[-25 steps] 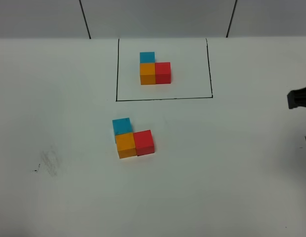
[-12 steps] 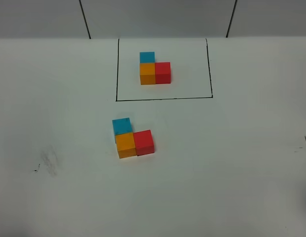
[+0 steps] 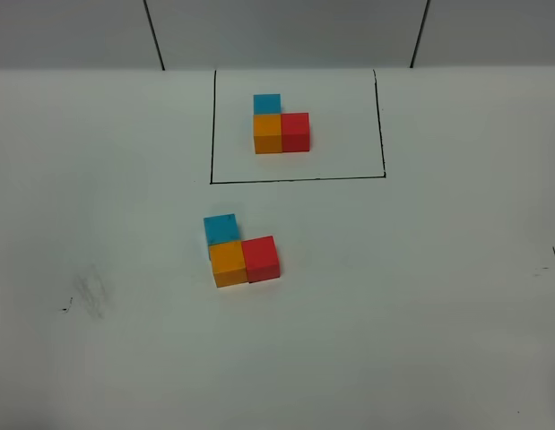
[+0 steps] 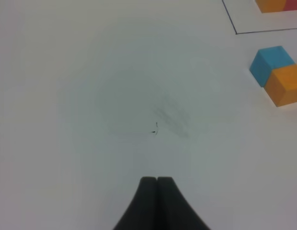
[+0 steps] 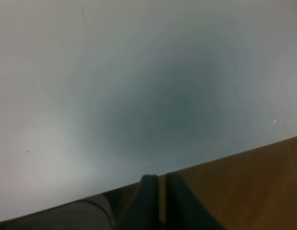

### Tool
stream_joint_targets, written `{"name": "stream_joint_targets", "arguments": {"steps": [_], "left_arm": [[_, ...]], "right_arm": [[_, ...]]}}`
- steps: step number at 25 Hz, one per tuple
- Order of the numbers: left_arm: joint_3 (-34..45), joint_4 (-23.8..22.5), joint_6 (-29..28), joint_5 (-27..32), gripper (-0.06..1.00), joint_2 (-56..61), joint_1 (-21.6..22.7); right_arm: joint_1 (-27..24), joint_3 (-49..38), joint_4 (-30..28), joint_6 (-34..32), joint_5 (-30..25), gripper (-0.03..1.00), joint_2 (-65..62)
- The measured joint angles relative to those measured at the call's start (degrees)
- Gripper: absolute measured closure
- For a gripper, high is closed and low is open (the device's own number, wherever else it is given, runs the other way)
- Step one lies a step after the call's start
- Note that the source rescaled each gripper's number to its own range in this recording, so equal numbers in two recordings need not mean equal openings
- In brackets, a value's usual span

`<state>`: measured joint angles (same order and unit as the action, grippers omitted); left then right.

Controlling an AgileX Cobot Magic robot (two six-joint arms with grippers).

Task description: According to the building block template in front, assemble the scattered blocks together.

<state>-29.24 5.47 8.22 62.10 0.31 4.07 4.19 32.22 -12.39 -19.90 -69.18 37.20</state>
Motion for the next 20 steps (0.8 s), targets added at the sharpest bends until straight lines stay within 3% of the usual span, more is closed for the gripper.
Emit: {"name": "stream_joint_targets", "arguments": {"steps": [5,15,20], "left_arm": [[0.0,0.0,-0.1,0.0,0.94,0.0,0.0],[0.0,0.0,-0.1,0.0,0.94,0.0,0.0],[0.0,0.0,-0.1,0.0,0.94,0.0,0.0]], "right_arm": [[-3.4,-2.8,1.3,4.5,6.3,0.96,-5.0],[-6.6,-3.1,5.9,13.9,7.6,0.96,-14.9],[-8.4,-3.3,6.6,15.2,7.8,0.96,-19.4]]}}
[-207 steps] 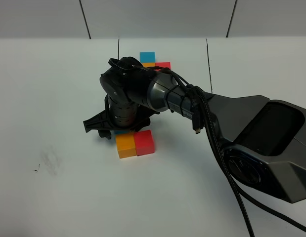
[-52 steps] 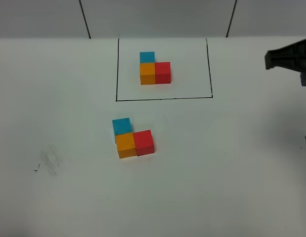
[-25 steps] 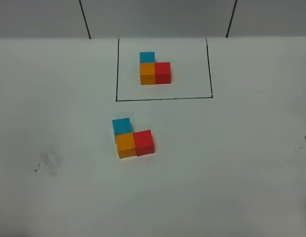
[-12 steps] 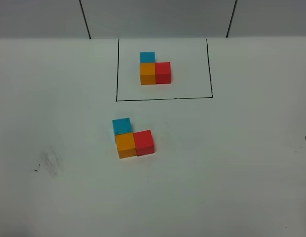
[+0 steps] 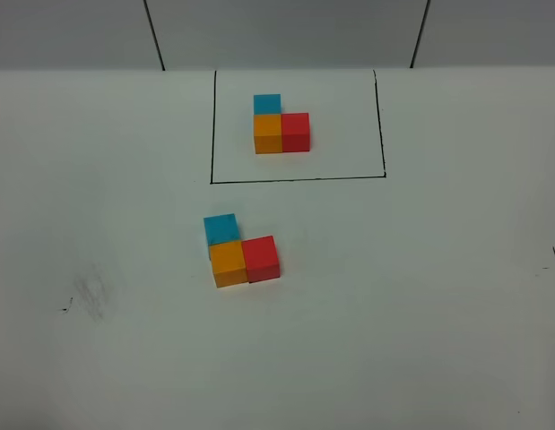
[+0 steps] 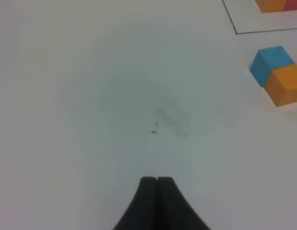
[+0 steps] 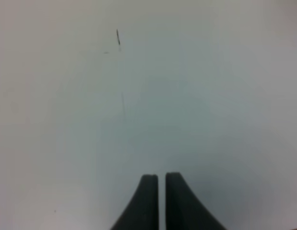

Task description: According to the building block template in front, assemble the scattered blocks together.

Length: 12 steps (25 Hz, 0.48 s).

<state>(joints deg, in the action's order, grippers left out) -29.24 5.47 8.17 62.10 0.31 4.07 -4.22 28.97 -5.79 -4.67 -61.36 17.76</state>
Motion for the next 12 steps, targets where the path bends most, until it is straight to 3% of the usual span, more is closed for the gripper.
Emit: {"name": "stream_joint_targets", "arguments": {"steps": [12], "left_arm": [[0.0,0.0,0.0,0.0,0.94,0.0,0.0]], "right_arm": [[-0.1,-0.2,0.7,0.7,0.1,0.96,-12.1]]}}
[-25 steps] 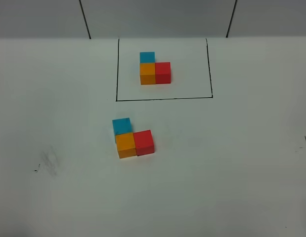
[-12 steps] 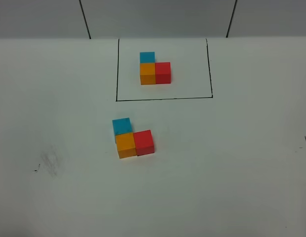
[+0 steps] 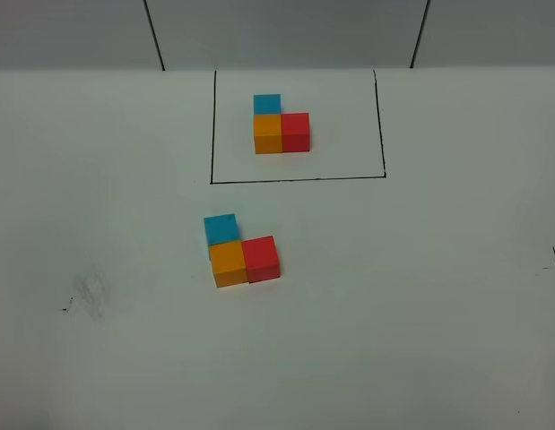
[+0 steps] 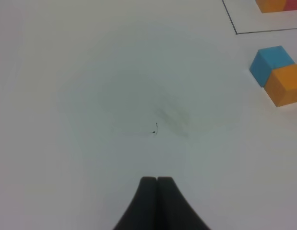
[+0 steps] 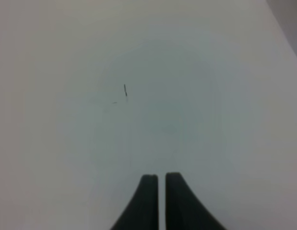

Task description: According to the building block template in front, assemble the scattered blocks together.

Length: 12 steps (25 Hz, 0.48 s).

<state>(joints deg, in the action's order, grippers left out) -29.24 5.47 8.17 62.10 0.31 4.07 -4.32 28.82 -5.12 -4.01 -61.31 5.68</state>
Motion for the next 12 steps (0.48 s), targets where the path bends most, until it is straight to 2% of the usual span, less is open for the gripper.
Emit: {"name": "stream_joint_targets", "arguments": {"steps": [12], "left_arm": [[0.0,0.0,0.0,0.0,0.94,0.0,0.0]], "right_arm": [[0.0,0.0,0.4,0.6,0.0,0.96,-5.9]]}}
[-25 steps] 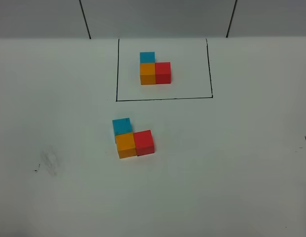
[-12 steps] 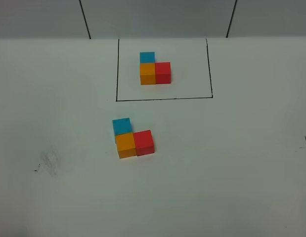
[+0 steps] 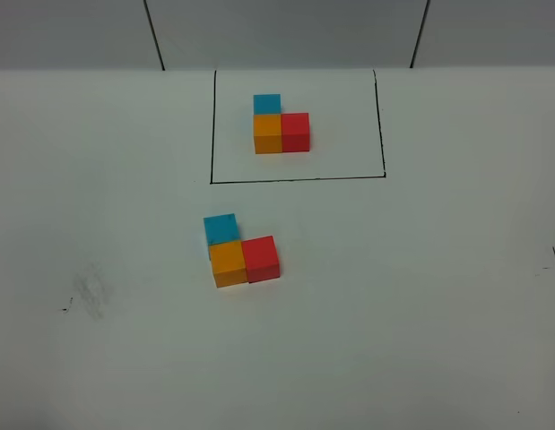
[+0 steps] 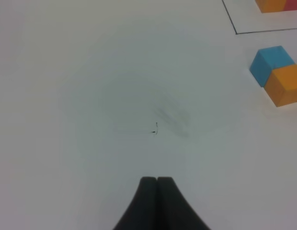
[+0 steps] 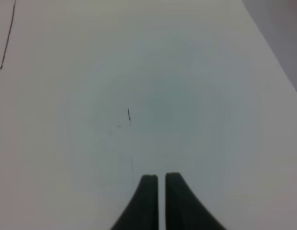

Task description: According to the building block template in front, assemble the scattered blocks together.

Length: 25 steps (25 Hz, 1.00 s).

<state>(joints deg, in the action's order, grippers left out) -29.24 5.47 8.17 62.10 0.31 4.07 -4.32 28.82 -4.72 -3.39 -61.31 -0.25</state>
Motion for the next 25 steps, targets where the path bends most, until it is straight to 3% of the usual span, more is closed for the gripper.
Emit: {"name": "stream_joint_targets", "arguments": {"steps": [25], "left_arm": [[0.0,0.0,0.0,0.0,0.94,0.0,0.0]], "right_arm": [[0.0,0.0,0.1,0.1,0.0,0.96,0.0]]}}
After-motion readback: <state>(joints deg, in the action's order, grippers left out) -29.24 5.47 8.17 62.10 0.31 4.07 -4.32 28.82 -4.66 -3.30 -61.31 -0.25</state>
